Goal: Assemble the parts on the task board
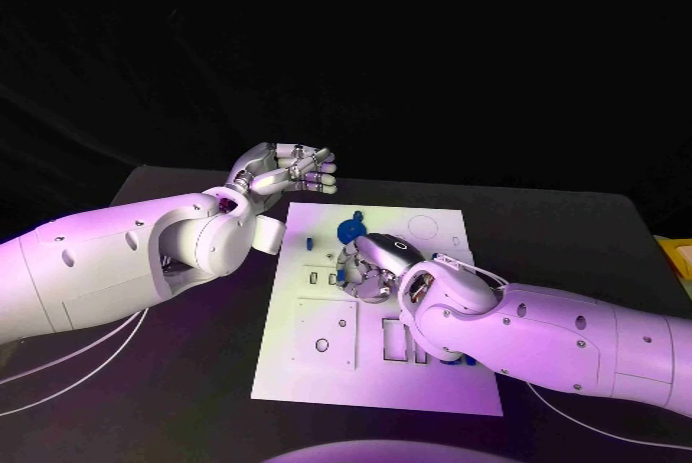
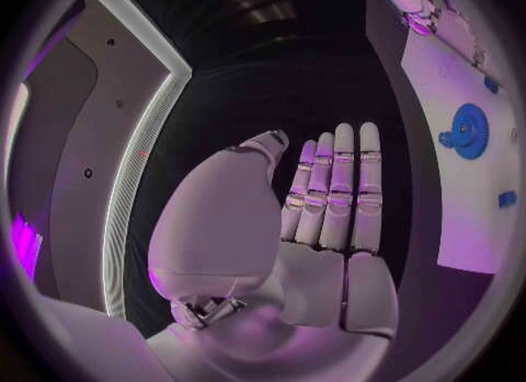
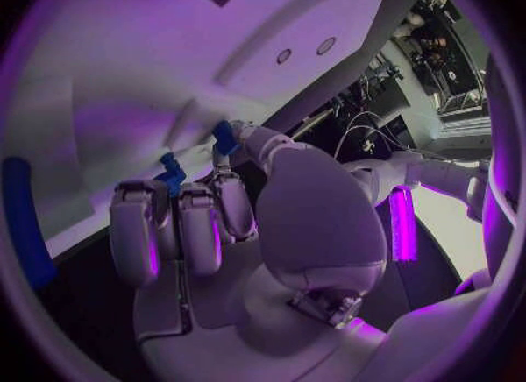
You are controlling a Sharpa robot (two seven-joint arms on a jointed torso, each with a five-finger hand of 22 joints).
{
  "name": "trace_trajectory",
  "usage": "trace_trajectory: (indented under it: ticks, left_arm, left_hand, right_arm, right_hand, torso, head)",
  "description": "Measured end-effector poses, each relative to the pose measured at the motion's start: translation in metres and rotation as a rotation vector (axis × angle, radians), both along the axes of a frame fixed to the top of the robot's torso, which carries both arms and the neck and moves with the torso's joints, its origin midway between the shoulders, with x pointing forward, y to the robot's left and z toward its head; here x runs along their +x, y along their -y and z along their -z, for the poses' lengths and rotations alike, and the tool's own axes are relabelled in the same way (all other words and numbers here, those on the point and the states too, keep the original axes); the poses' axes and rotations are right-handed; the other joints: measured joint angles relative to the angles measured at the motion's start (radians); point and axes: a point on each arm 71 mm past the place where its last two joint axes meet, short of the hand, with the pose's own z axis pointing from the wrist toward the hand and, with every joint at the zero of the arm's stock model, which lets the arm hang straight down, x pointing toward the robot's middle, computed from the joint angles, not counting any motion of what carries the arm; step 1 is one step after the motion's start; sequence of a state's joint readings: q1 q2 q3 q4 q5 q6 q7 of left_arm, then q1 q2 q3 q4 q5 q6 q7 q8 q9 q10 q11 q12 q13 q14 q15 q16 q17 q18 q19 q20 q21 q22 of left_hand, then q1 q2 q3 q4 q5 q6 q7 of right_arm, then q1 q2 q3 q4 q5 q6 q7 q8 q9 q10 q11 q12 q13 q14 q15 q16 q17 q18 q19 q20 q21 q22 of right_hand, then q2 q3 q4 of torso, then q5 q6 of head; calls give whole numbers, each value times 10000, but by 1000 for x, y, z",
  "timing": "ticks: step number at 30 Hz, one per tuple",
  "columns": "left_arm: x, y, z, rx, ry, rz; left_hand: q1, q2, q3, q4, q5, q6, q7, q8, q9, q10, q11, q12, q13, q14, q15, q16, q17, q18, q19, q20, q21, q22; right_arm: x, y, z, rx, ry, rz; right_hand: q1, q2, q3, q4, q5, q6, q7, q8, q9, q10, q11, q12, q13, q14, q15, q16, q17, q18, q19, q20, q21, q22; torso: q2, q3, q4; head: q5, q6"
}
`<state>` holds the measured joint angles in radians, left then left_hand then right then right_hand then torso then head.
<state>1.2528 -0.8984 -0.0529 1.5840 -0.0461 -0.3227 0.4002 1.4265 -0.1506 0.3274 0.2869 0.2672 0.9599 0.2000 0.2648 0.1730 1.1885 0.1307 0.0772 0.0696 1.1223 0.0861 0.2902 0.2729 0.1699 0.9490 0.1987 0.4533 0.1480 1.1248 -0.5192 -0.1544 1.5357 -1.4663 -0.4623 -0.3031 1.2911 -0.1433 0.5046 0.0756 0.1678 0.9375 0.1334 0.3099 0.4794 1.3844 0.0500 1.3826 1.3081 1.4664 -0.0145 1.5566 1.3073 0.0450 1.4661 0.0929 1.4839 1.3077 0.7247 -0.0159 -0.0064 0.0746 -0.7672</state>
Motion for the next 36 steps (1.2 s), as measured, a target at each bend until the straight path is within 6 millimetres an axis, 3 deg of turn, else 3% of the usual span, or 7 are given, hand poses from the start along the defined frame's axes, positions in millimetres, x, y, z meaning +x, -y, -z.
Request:
trace_trajectory:
  ticks: [2,7,28,36]
  left_arm:
    - [0,0,0,0,-4,3]
    - [0,0,0,4,-16,8]
    - [0,-1,1,23,-85,37]
    - [0,-1,1,28,-104,46]
  left_hand:
    - [0,0,0,0,0,0,0,0,0,0,0,0,0,0,0,0,0,0,0,0,0,-1]
    - [0,0,0,0,0,0,0,0,0,0,0,0,0,0,0,0,0,0,0,0,0,-1]
    - [-40,-40,-1,0,0,0,0,0,-1,-1,1,0,-1,0,0,0,16,1,-1,0,0,-2]
    - [-40,-39,-1,0,0,0,0,0,-2,-1,1,0,-1,0,0,-1,15,0,0,1,0,-2]
  right_arm:
    - [0,0,0,-4,-4,-1]
    - [0,0,1,-11,-9,4]
    - [0,1,3,-71,-55,29]
    - [0,1,4,-85,-65,40]
  right_hand:
    - [-31,-31,19,19,0,-50,-50,-12,114,0,0,-40,0,0,0,0,0,0,0,0,0,0]
    - [-84,-84,33,32,1,-178,74,-140,127,-54,54,-80,-1,0,0,0,0,0,0,0,0,-1]
    - [-186,-186,-2,68,-48,-375,131,-203,36,-233,162,-259,-39,0,0,0,8,1,0,1,-41,-4]
    - [-479,-478,-225,290,-721,-577,227,-319,-19,-358,217,-312,-103,0,75,0,7,3,0,78,-115,-5]
  torso:
    - [0,1,1]
    - [0,2,0]
    - [0,-4,-3]
    - [-1,1,-6]
  head:
    - [8,-3]
    - [16,-8]
    - [27,-32]
    - [27,-35]
